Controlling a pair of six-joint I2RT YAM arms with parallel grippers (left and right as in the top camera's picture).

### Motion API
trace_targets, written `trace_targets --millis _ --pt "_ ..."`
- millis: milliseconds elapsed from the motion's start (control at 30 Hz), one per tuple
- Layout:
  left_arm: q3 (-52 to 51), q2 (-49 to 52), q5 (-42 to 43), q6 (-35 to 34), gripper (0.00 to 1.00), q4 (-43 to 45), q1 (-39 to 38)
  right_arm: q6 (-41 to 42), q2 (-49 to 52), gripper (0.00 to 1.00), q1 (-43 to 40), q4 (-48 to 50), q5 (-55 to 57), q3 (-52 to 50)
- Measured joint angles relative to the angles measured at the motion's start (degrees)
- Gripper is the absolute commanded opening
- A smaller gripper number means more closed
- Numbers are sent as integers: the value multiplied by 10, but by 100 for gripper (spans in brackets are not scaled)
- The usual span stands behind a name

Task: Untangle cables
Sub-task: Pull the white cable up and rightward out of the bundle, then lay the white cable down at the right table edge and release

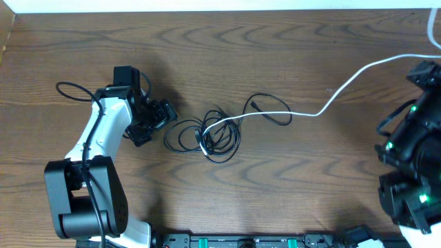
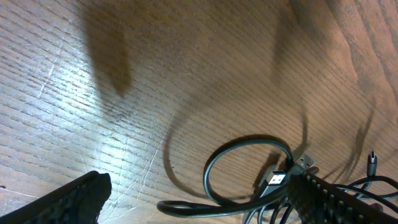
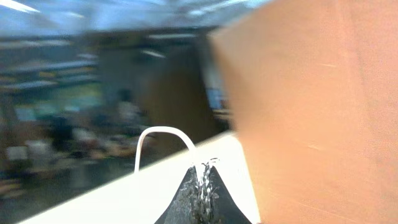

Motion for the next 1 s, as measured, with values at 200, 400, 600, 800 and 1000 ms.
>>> trace_targets --millis 200,400,600,800,1000 --pt "0 0 0 0 95 0 0 -1 42 1 -78 -4 65 0" --pt "0 0 0 0 95 0 0 1 82 1 -150 -22 107 0" --pt "0 0 0 0 96 0 0 2 113 1 -193 -62 115 0" --pt "0 0 0 0 96 0 0 30 147 1 -218 -169 82 1" --pt "0 0 0 0 95 0 0 122 167 1 -271 -297 -40 2"
